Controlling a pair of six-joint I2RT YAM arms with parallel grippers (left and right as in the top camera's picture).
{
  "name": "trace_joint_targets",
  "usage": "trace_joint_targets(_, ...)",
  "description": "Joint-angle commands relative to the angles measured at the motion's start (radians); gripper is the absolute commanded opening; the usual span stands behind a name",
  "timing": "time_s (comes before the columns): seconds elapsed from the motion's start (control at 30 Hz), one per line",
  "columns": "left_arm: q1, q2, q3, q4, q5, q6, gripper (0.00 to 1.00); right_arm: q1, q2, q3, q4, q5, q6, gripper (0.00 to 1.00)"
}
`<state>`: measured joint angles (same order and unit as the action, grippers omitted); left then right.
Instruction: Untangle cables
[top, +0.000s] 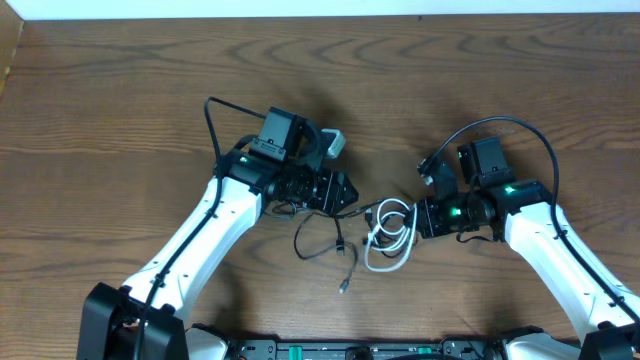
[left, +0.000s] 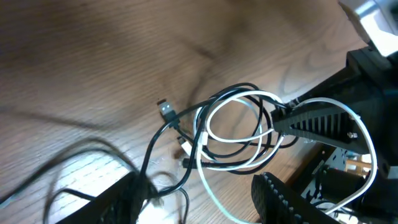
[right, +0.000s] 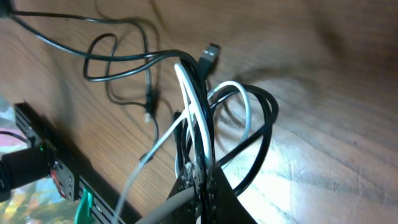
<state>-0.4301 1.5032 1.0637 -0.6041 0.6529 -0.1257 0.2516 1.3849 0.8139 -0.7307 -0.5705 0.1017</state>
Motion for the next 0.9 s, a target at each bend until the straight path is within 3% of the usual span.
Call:
trace_joint_targets(0.0, -0.021, -0.005, -0.013, -0.001, 0.009, 0.028, 0.59, -0.003, -0.001, -0.002, -0.035, 0.111, -0.027, 0.33)
trace_joint_targets(0.07, -0.032, -0.005, -0.013, 0.003, 0.005, 0.028, 0.62, -0.003, -0.001, -0.002, -0.064, 0.184, -0.019, 0.45)
trace_joint_targets(0.23, -0.072, -0.005, -0.013, 0.003, -0.069, 0.027, 0.66, -0.003, -0.001, -0.002, -0.114, 0.343, 0.061, 0.45)
trace_joint_targets(0.43, -0.137, -0.004, -0.013, 0.016, -0.204, 0.027, 0.70, -0.003, -0.001, -0.002, -0.204, 0.652, 0.362, 0.47)
trace_joint_targets(0.53, -0.161, -0.004, -0.013, 0.018, -0.249, 0.026, 0.73, -0.003, -0.001, -0.002, -0.235, 0.735, 0.440, 0.49)
trace_joint_targets(0.67, -0.176, -0.003, -0.013, 0.018, -0.250, -0.085, 0.72, -0.010, -0.001, -0.002, -0.245, 0.760, 0.476, 0.52)
trace_joint_targets(0.83, -0.202, 0.012, -0.013, 0.018, -0.251, -0.262, 0.72, -0.032, -0.001, -0.002, -0.193, 0.700, 0.465, 0.71)
trace_joint_targets(0.87, -0.212, 0.019, -0.013, 0.021, -0.251, -0.274, 0.72, -0.032, -0.001, -0.002, -0.172, 0.662, 0.430, 0.70)
